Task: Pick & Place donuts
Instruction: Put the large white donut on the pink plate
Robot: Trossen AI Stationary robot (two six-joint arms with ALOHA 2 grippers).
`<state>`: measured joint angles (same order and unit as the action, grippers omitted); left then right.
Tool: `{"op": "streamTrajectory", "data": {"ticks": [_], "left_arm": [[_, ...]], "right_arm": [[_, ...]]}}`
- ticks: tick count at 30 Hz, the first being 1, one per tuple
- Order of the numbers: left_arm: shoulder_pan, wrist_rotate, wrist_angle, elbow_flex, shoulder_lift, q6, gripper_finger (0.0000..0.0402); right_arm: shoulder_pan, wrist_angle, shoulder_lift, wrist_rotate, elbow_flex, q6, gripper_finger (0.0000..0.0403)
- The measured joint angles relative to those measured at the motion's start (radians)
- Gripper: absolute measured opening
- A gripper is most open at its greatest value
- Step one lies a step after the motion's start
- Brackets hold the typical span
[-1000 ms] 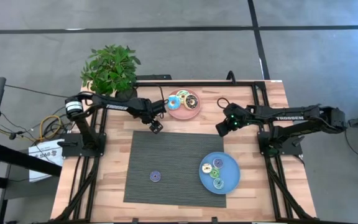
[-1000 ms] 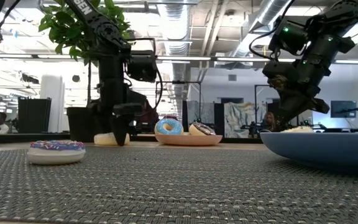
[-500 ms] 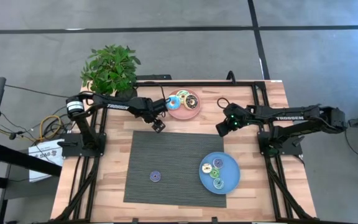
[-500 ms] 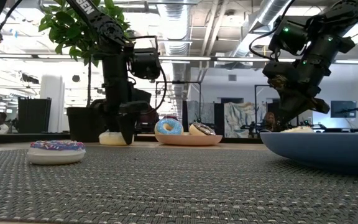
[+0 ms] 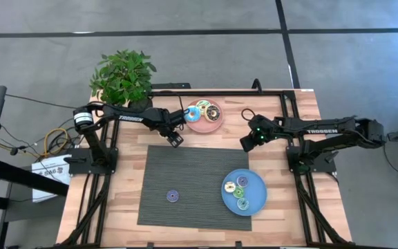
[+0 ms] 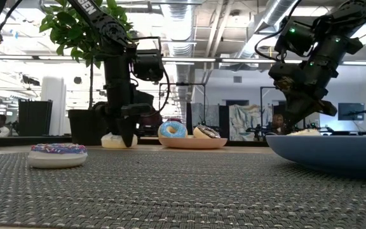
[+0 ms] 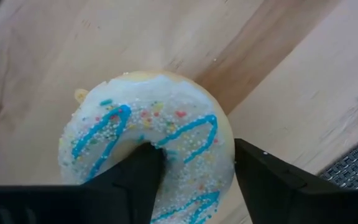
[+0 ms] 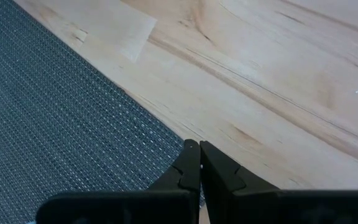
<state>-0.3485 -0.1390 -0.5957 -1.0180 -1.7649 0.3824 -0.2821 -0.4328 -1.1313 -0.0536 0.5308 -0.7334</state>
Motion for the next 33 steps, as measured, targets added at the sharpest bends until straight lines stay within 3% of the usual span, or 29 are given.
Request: {"op": "streamTrajectory", "data": {"ticks": [21, 33], "left_arm": [[0.000, 0.005, -0.030, -0.005, 0.000, 0.022, 0.0136], [0.023, 0.047, -0.118, -0.185, 0.000, -0.056, 0.0134]], "right_arm": [[0.000, 0.000, 0.000, 0.001, 0.000, 0.000, 0.0001], [0.000, 0.000, -0.002, 0.003, 0.000, 0.008, 0.0001]]}}
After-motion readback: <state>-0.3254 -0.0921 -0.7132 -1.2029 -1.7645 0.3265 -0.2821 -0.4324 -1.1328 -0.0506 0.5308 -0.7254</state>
